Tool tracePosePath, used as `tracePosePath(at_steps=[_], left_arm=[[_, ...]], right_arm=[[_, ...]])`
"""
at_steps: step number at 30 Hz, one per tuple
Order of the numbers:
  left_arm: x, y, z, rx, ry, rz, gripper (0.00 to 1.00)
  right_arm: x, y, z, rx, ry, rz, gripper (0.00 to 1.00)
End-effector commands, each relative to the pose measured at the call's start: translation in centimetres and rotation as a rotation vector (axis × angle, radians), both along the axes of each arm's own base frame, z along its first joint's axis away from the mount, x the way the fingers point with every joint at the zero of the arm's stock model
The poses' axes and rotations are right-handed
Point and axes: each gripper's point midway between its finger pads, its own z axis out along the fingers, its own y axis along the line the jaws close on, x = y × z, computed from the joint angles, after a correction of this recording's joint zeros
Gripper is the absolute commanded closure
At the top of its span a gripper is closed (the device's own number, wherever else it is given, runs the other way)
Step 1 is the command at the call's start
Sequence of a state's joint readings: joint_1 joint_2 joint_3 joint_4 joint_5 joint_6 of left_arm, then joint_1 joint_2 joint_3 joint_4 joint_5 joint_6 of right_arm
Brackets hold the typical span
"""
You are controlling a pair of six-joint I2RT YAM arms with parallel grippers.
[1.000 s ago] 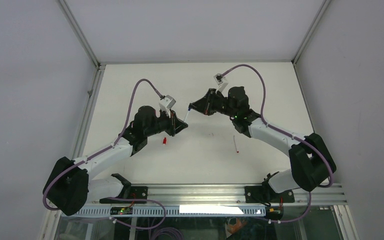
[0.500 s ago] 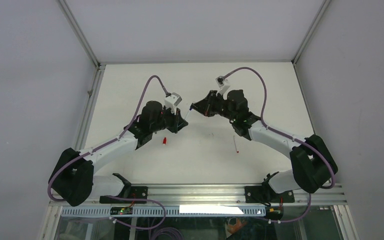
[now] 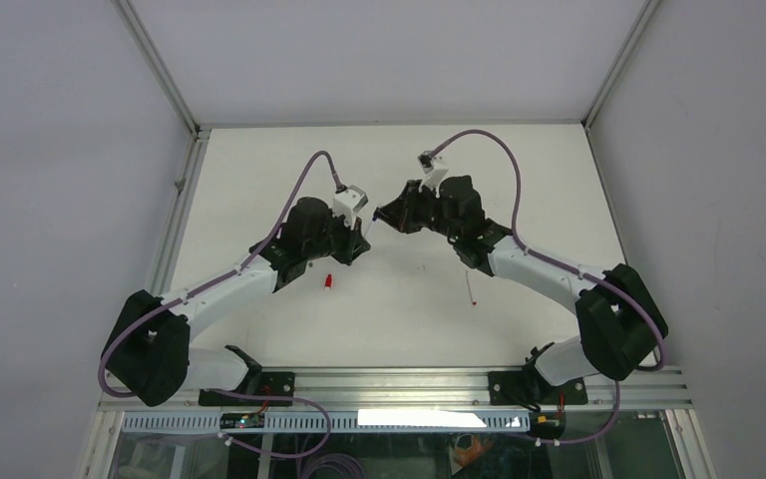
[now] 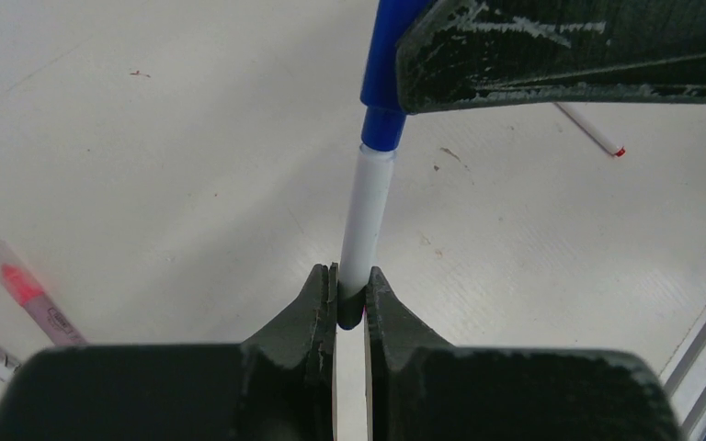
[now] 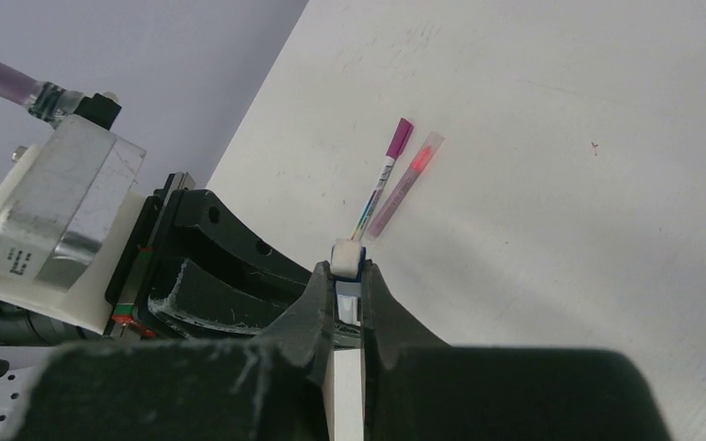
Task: Insert the pens into the pen caps
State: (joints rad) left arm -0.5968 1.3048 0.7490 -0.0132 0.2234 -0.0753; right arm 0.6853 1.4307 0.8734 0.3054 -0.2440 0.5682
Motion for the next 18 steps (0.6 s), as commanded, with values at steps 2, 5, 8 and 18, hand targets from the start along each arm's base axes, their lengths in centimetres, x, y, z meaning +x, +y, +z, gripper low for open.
tracePosePath(at_steps=[2, 5, 8, 18], left_arm=[[5.2, 1.3, 10.9, -0.112, -0.367, 0.146, 1.0], [4.8, 1.5, 11.1, -0.086, -0.407, 0.119, 1.0], [4.4, 1.8, 11.2, -0.07, -0.431, 0.102, 1.0], [2.8, 1.3, 10.6, -0.04, -0.462, -0.006, 1.0]], right_arm=[[-8.0, 1.8, -6.1, -0.156, 0.243, 0.315, 1.0], [-8.6, 2.2, -6.5, -0.164, 0.266, 0.371, 1.0], [-9.2, 2.1, -7.1, -0.186, 0.3, 0.399, 1.0], [-9.8, 1.8, -7.9, -0.268, 0.33, 0.476, 1.0]])
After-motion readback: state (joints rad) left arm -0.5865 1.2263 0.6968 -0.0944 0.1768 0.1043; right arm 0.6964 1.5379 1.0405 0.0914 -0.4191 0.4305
